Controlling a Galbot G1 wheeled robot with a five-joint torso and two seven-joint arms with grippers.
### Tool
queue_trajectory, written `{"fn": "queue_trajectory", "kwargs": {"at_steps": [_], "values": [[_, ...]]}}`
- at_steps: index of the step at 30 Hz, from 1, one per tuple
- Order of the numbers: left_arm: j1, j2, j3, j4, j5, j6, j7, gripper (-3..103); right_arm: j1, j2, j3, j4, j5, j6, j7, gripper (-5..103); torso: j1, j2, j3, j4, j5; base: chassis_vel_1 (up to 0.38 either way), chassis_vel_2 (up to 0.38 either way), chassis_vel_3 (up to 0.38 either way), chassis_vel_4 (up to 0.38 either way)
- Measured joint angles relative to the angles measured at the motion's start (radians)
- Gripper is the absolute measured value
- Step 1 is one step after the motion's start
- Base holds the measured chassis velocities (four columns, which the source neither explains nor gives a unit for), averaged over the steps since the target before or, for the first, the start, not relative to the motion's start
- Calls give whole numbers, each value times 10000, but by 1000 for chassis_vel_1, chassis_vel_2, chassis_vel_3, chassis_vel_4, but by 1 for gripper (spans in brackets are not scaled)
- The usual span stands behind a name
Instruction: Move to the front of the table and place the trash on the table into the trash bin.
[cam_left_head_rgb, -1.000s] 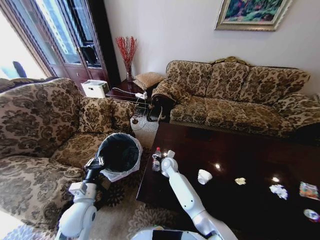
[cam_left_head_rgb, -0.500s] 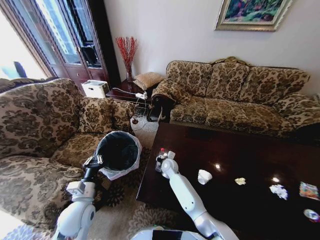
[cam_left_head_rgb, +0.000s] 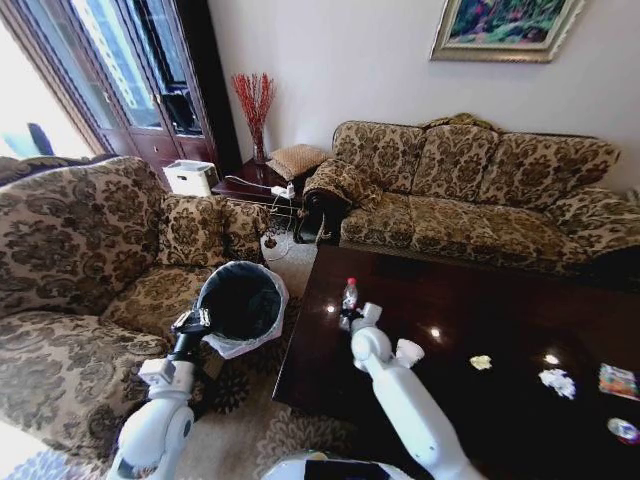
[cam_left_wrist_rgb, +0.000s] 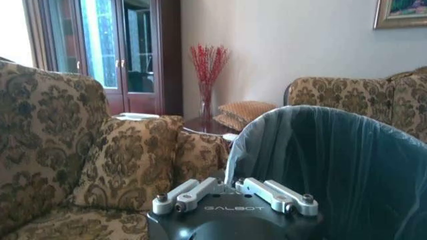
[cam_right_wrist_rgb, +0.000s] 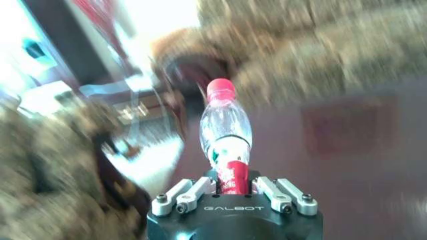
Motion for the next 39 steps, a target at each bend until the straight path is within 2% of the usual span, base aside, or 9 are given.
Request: {"fn": "queue_trajectory", "kwargs": {"at_steps": [2, 4, 8, 9, 14, 19, 23, 34, 39], "values": [[-238, 354, 41, 20, -427, 296, -99, 3, -156, -618, 387, 861, 37, 75, -787, 18, 0, 0, 0, 1, 3, 0, 0, 0, 0], [-420, 920, 90, -55, -1092, 684, -229, 3, -320, -1539, 1005, 1878, 100, 186, -2245, 18, 0, 0, -1, 0, 1, 0, 0, 0, 0], [-526, 1342, 148, -196, -1533, 1005, -459, 3, -389, -2290, 1493, 2534, 220, 183, -3398, 18, 0, 0, -1, 0, 1, 0, 0, 0, 0], [-656, 1587, 218, -260, -1689, 1172, -639, 3, -411, -2879, 1813, 3126, 342, 125, -3978, 18, 0, 1, -2, -2, 5, 0, 0, 0, 0], [-640, 1556, 251, -377, -1626, 1107, -594, 3, -948, -3663, 2551, 4396, 236, -224, -4233, 18, 0, 0, -2, 4, 0, 0, 0, 0, 0], [-458, 1425, 187, -536, -1487, 1005, -400, 3, -1755, -3695, 2900, 4957, -1141, -160, -4221, 18, -2, 1, -3, -1, 4, 0, 0, 0, 0], [-440, 1444, 208, -553, -1421, 1003, -269, 3, -1926, -3625, 2933, 5361, -1442, -156, -4186, 18, -1, 0, -2, 0, 2, 0, 0, 0, 0], [-268, 1566, 366, -476, -1325, 1002, -73, 3, -1884, -4067, 2876, 6500, -321, -148, -4677, 18, -1, 1, -3, 1, 0, -46, -43, -52, -47], [-220, 1588, 394, -461, -1227, 1004, 94, 3, -1754, -4345, 2044, 6504, 293, 198, -5186, 18, -1, 0, -2, -1, -1, -93, -103, -89, -91]]}}
